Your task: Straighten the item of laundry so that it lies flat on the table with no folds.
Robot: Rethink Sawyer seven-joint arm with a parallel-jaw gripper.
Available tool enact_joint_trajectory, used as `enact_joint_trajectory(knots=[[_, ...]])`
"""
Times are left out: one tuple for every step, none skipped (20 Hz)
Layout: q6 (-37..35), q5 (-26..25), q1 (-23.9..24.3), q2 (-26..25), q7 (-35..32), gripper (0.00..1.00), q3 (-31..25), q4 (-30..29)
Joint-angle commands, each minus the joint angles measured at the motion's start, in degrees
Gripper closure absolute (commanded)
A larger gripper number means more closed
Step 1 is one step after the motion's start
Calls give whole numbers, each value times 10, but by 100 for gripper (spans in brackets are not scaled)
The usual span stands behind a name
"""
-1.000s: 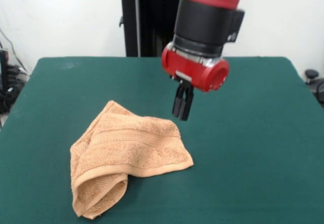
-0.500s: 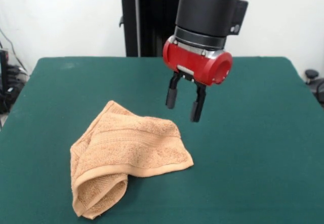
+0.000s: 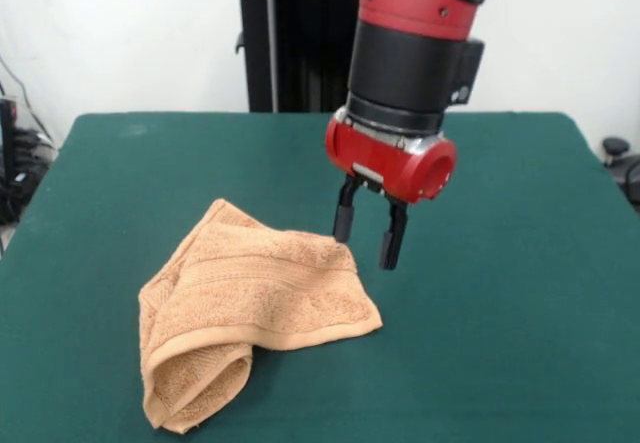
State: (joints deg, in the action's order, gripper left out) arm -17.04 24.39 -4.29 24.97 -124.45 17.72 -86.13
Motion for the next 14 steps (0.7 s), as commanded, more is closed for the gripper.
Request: enact_joint_trajectory(knots=[[34,8,-9,-81,-114,0,-69,-56],[41,10,-13,-88,-120,0,-62,-53],[46,11,-20,-95,-127,0,-50,-49],[48,13,-24,-98,-130,0,-42,-47],[50,14,-26,-101,-132,0,-36,-46],[51,14,-28,-104,-133,0,-31,-45],[51,16,-30,-109,-134,0,-26,-42],[47,18,-35,-115,-137,0,-16,-38],[43,21,-37,-121,-138,0,-12,-33],[39,24,-41,-128,-140,0,-5,-29],[39,26,-41,-135,-141,0,-2,-26],[39,28,-41,-142,-142,0,0,-23],[43,29,-39,-149,-141,0,1,-20],[47,29,-38,-157,-140,0,3,-18]])
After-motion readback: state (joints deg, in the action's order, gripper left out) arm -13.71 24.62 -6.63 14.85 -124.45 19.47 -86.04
